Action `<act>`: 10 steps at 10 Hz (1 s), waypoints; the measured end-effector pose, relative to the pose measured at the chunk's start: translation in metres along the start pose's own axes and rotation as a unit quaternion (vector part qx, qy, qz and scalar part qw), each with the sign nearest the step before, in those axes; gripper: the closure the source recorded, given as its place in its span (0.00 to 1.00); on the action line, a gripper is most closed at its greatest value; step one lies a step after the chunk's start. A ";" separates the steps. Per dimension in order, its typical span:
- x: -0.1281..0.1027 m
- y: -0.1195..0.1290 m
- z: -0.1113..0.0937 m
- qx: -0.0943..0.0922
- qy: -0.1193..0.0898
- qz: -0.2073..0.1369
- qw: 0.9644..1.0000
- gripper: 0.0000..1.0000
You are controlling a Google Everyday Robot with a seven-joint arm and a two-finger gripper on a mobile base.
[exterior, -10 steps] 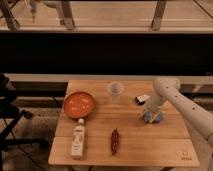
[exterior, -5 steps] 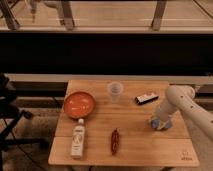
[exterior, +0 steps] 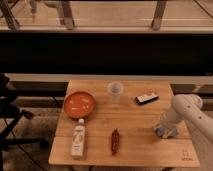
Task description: Wipe the white sponge on the table
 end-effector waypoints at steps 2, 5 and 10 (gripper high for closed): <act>-0.004 0.014 0.005 -0.009 -0.005 0.001 1.000 1.00; -0.019 0.045 0.007 -0.020 -0.001 0.007 1.000 1.00; -0.057 0.080 0.006 -0.031 0.018 -0.016 0.999 1.00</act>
